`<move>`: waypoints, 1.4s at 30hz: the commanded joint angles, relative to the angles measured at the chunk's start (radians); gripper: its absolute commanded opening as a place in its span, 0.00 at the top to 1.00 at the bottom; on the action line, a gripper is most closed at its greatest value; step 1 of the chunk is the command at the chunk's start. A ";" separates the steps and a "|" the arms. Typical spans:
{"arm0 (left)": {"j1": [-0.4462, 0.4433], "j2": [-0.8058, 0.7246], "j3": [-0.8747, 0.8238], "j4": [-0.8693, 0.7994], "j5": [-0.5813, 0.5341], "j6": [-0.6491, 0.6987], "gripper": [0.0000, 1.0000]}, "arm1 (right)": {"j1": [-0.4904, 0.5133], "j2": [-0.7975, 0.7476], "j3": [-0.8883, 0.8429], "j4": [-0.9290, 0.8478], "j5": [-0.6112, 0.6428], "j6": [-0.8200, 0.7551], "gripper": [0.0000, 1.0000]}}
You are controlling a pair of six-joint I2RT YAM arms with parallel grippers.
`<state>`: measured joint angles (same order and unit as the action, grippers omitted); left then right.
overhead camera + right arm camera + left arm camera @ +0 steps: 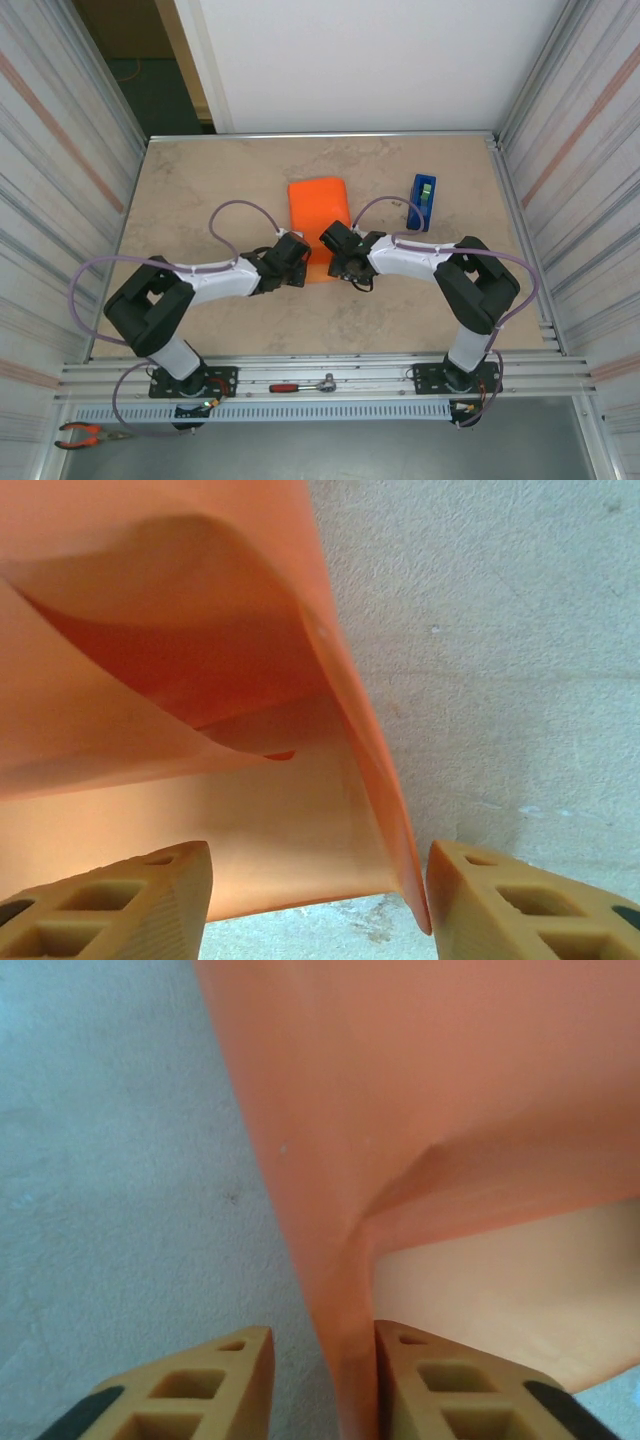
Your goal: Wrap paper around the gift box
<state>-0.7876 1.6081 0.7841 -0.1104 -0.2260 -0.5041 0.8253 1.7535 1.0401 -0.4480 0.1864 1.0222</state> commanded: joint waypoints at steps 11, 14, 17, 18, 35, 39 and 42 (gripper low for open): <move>-0.008 0.123 0.107 -0.108 0.010 0.023 1.00 | -0.006 -0.041 0.005 -0.013 0.008 0.004 0.23; -0.009 0.111 0.100 -0.109 0.006 0.022 0.98 | -0.011 -0.054 -0.001 -0.012 0.010 0.001 0.16; -0.009 0.087 0.089 -0.110 -0.005 0.019 0.67 | -0.018 -0.063 -0.004 -0.011 0.016 -0.005 0.10; -0.009 0.074 0.081 -0.109 -0.006 0.023 0.62 | -0.024 -0.065 -0.005 -0.011 0.016 -0.008 0.08; 0.020 -0.157 0.203 -0.225 -0.069 0.217 0.01 | -0.135 0.039 0.077 0.004 0.000 -0.075 0.07; 0.049 -0.132 0.299 -0.285 -0.033 0.311 0.01 | -0.155 0.042 0.077 0.009 -0.011 -0.093 0.07; 0.073 -0.107 0.355 -0.301 -0.011 0.407 0.01 | -0.158 0.020 0.068 0.010 -0.025 -0.111 0.07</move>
<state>-0.7334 1.4811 1.0893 -0.3496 -0.2592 -0.2241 0.6712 1.7821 1.0912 -0.4343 0.1761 0.9485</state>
